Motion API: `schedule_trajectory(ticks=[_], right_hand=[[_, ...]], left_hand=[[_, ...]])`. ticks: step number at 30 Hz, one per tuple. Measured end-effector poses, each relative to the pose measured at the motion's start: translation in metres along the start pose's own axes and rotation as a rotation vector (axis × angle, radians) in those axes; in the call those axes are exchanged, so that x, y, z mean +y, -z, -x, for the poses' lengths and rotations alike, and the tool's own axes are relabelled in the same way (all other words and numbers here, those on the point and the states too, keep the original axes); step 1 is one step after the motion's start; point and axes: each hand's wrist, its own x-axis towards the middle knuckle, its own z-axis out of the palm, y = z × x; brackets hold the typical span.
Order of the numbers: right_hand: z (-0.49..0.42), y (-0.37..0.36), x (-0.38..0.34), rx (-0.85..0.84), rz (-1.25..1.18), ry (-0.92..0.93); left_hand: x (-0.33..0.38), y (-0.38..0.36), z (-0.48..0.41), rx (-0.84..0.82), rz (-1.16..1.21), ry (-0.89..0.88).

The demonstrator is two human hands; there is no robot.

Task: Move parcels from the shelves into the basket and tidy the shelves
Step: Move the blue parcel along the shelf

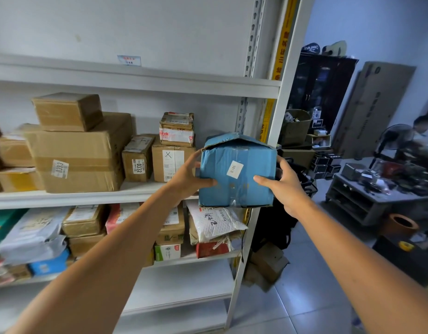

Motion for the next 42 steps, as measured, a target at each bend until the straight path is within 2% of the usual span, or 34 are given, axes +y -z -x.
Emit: schedule_trajectory(ticks=[11,20,25,33,42], right_hand=[[0.024,0.008,-0.01,-0.002,-0.026,0.003],[0.037,0.023,-0.017,-0.004,-0.111,-0.019],[0.041,0.031,-0.024,-0.016,-0.14,-0.018],[0.043,0.037,-0.033,-0.036,-0.221,-0.024],[0.041,0.033,-0.039,-0.068,-0.222,-0.006]], left_hand=[[0.009,-0.004,0.019,-0.011,-0.12,-0.068],[0.016,-0.009,0.022,-0.066,-0.104,-0.097],[0.025,-0.012,0.029,-0.03,-0.204,-0.113],[0.046,-0.013,0.037,0.023,-0.366,-0.238],[0.05,-0.009,0.039,0.048,-0.37,-0.244]])
